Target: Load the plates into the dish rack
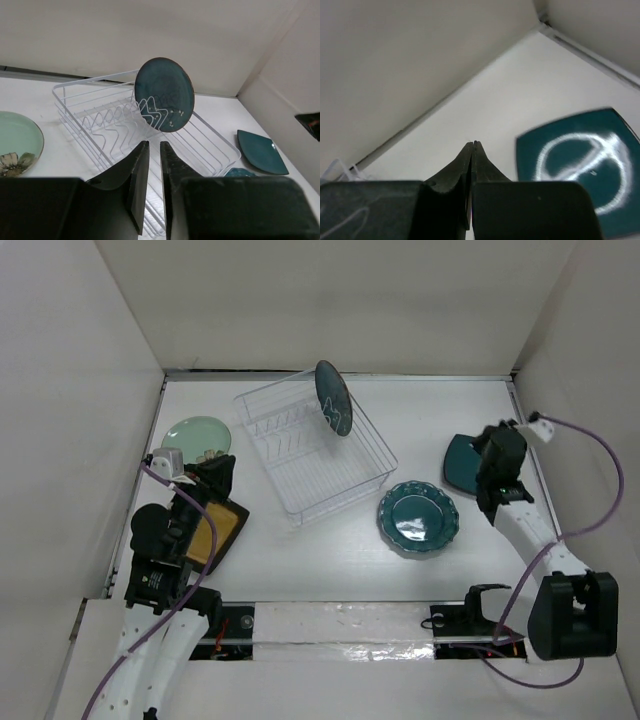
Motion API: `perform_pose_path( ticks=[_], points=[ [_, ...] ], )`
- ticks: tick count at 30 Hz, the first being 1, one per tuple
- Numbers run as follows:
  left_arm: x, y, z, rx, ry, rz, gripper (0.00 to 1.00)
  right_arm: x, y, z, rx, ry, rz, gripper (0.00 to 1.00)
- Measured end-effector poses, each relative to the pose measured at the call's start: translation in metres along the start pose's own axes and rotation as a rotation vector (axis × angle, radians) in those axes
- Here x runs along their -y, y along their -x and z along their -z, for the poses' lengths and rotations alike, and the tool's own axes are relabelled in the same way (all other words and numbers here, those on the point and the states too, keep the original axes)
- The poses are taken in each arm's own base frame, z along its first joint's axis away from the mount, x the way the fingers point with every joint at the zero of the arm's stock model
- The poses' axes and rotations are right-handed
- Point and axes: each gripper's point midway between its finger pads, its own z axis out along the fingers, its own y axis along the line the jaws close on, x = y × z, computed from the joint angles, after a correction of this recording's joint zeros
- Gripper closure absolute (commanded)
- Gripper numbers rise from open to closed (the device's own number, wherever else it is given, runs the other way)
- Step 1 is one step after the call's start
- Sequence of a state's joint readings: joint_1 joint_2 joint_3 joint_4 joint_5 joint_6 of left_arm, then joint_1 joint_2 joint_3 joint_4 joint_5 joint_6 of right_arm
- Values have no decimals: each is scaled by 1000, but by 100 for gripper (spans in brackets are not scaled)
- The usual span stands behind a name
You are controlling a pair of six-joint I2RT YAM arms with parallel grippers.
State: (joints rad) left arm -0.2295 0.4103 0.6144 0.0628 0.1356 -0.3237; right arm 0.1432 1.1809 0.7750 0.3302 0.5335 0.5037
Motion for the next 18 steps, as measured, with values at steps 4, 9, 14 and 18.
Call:
perform_pose_path(
  ticks=[4, 9, 14, 18],
  points=[
    [0, 0, 0, -1, -1, -1, 100, 113, -27, 6, -43, -209, -140, 92],
    [3, -4, -1, -14, -13, 2, 100, 190, -66, 23, -132, -351, -326, 63],
    [4, -7, -3, -28, -18, 4, 100, 185, -116, 35, -318, -294, -408, 47],
    [4, -7, -3, -26, -17, 4, 80, 167, -144, 49, -449, -202, -421, 38]
  ],
)
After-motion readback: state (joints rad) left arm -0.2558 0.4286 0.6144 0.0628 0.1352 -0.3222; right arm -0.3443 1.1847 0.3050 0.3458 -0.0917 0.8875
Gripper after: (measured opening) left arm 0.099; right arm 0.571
